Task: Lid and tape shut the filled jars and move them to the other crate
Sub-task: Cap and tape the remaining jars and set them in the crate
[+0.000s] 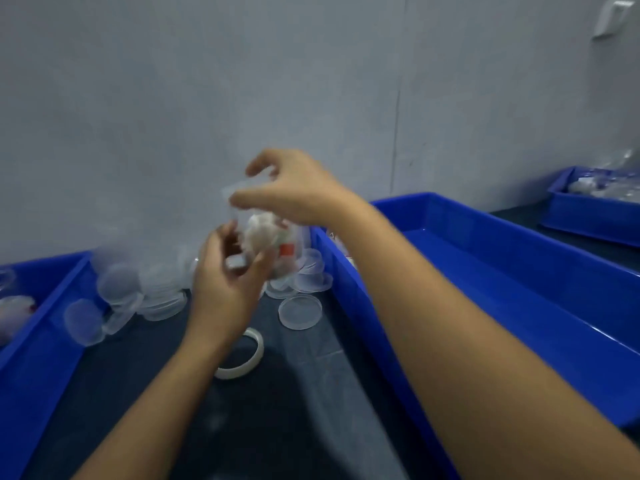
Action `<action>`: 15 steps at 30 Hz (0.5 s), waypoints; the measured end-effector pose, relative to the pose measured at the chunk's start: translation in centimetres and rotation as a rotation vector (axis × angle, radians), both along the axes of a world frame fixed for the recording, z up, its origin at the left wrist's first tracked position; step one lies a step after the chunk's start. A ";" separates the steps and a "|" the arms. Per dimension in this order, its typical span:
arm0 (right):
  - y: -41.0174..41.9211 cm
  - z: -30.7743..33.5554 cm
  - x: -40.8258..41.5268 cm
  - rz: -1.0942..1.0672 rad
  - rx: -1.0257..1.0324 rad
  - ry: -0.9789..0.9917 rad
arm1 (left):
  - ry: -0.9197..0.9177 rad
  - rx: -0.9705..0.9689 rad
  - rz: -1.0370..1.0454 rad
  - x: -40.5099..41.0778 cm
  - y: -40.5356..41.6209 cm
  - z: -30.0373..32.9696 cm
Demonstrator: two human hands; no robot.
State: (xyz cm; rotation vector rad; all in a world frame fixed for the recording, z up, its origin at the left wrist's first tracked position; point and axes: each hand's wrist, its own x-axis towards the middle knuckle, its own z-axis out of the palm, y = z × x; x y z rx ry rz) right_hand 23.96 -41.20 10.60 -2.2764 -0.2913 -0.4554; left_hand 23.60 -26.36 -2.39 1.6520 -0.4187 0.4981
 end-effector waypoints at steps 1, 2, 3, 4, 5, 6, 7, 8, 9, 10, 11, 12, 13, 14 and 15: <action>-1.5 1.0 0.2 -0.034 0.006 -0.015 | -0.017 0.051 0.025 0.9 -1.7 1.1; -3.0 1.8 0.3 -0.066 0.013 -0.023 | -0.027 0.123 0.060 1.9 -3.5 2.0; -4.5 2.5 0.4 -0.097 0.016 -0.029 | -0.031 0.188 0.093 2.7 -5.3 2.9; -6.0 3.1 0.6 -0.128 0.020 -0.032 | -0.030 0.222 0.103 3.5 -7.1 3.7; -7.5 3.5 0.8 -0.163 0.026 -0.035 | -0.028 0.225 0.084 4.1 -9.1 4.3; -8.9 3.7 1.0 -0.204 0.031 -0.038 | -0.027 0.205 0.040 4.6 -10.9 4.8; -10.3 3.7 1.3 -0.252 0.029 -0.043 | -0.024 0.184 -0.021 5.0 -12.5 5.1; -11.7 3.6 1.6 -0.310 0.015 -0.047 | -0.011 0.176 -0.091 5.4 -13.9 5.2; -13.1 3.3 1.9 -0.372 -0.008 -0.050 | 0.013 0.196 -0.166 5.7 -15.2 5.1; -14.5 2.8 2.2 -0.433 -0.037 -0.042 | 0.043 0.245 -0.232 6.1 -16.2 4.9; -15.7 2.0 2.6 -0.487 -0.064 -0.023 | 0.068 0.313 -0.275 6.4 -16.9 4.6; -16.8 1.2 2.8 -0.529 -0.084 0.003 | 0.081 0.390 -0.301 6.6 -17.5 4.4; -17.7 0.2 3.1 -0.562 -0.097 0.031 | 0.089 0.463 -0.317 6.7 -17.9 4.1; -18.4 -0.7 3.3 -0.587 -0.106 0.059 | 0.099 0.526 -0.330 6.7 -18.2 3.9; -19.0 -1.6 3.5 -0.605 -0.103 0.092 | 0.109 0.581 -0.342 6.6 -18.5 3.6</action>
